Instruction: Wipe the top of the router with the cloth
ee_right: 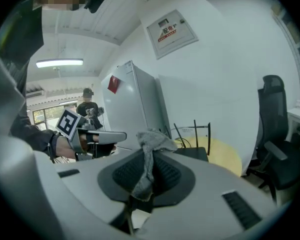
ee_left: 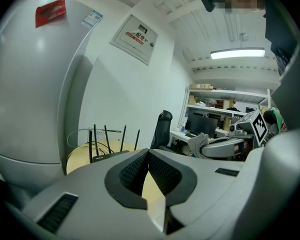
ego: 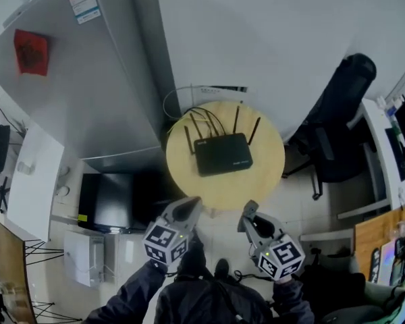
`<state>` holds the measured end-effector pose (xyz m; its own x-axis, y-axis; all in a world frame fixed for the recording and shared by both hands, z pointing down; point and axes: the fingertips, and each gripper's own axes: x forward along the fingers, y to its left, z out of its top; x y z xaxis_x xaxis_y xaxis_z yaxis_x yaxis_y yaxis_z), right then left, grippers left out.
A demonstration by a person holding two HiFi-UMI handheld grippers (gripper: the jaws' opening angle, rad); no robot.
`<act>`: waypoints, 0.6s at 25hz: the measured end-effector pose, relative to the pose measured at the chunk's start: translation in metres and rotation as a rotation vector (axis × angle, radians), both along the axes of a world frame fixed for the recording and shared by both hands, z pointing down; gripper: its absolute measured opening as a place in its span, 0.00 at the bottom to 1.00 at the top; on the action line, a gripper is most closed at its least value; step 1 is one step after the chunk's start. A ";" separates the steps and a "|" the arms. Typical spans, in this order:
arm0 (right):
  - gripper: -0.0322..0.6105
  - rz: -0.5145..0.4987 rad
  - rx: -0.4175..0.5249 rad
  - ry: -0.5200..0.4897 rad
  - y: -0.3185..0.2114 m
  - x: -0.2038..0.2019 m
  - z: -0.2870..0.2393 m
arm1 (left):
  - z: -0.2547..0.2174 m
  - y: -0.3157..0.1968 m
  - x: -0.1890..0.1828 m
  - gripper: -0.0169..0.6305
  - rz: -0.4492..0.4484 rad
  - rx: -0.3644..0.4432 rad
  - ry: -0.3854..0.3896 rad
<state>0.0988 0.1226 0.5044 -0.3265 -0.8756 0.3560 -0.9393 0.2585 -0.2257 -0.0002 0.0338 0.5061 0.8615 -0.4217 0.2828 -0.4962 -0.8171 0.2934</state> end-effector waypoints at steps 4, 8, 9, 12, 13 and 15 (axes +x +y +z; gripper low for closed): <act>0.16 -0.013 0.017 -0.031 0.055 -0.007 -0.005 | -0.014 0.065 -0.012 0.03 -0.043 0.001 0.012; 0.16 -0.024 0.045 -0.033 0.085 -0.018 -0.015 | -0.029 0.102 -0.027 0.03 -0.084 0.019 0.035; 0.16 -0.032 0.055 -0.025 0.087 -0.019 -0.018 | -0.032 0.107 -0.029 0.03 -0.091 0.026 0.043; 0.16 -0.043 0.085 0.000 0.088 -0.020 -0.027 | -0.040 0.118 -0.030 0.03 -0.093 0.040 0.058; 0.16 -0.041 0.095 0.008 0.088 -0.020 -0.031 | -0.043 0.121 -0.029 0.03 -0.090 0.042 0.061; 0.16 -0.034 0.110 0.027 0.087 -0.022 -0.039 | -0.049 0.124 -0.030 0.03 -0.085 0.044 0.070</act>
<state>0.0767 0.2097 0.4649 -0.3482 -0.8984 0.2675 -0.9350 0.3122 -0.1685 -0.0304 0.1575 0.4572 0.8391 -0.5047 0.2028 -0.5438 -0.7858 0.2945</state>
